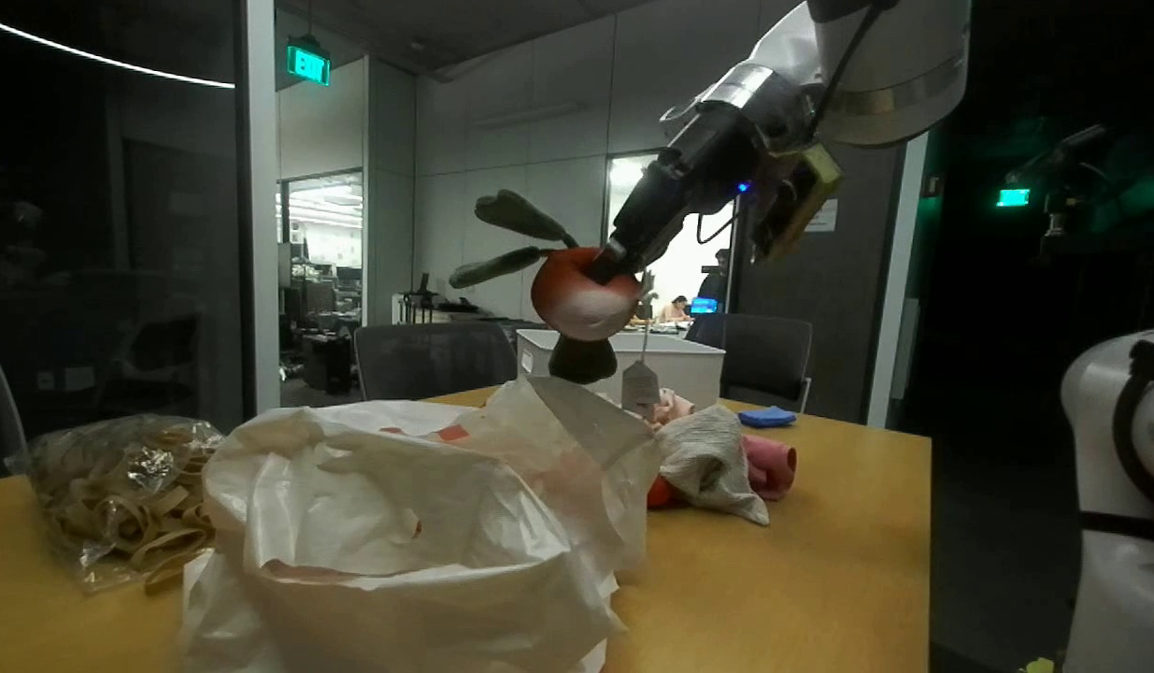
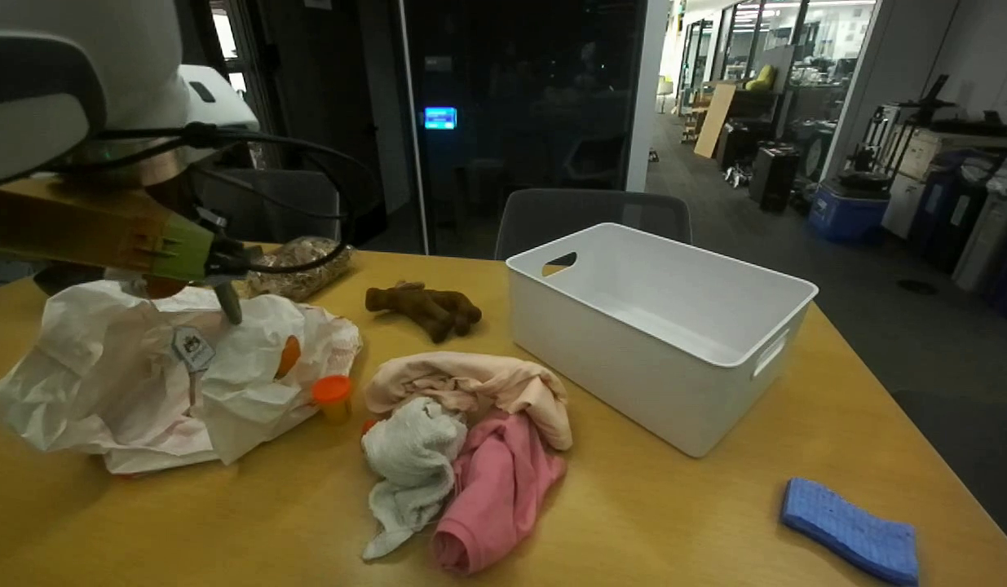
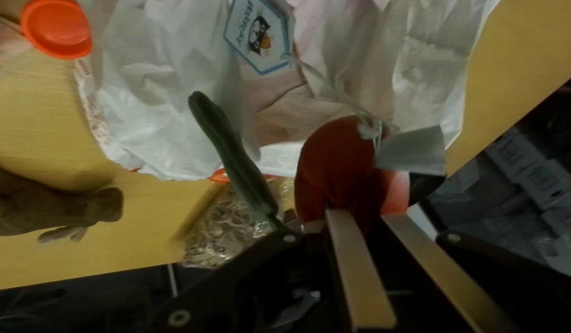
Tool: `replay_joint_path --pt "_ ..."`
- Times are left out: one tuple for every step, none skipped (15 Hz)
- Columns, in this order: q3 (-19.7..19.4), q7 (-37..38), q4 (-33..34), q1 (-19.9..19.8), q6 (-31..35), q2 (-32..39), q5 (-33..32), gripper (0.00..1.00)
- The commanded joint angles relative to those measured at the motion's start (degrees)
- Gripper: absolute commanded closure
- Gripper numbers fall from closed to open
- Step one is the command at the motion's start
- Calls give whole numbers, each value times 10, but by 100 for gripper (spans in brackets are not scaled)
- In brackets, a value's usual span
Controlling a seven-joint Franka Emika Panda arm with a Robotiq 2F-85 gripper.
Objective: Put the three plush toys into the carrier bag
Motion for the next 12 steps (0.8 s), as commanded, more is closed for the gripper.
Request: replay_joint_path --pt "-12 -60 -2 45 -54 1 5 90" --pt "-6 -70 0 52 -55 18 10 90" --pt "2 -78 2 57 -49 40 12 90" --pt "8 -85 5 64 -39 65 14 90" --pt "15 -92 8 70 -26 89 16 90" --pt "24 -101 10 72 -5 114 17 90" --pt "32 -109 14 73 16 138 17 90" --pt "40 -117 17 74 44 165 16 90" --pt "45 -122 21 74 64 187 15 90" --pt "53 -129 25 74 98 213 15 90" --pt "60 -133 30 73 126 235 13 90" --pt "67 -137 34 71 156 259 8 90"
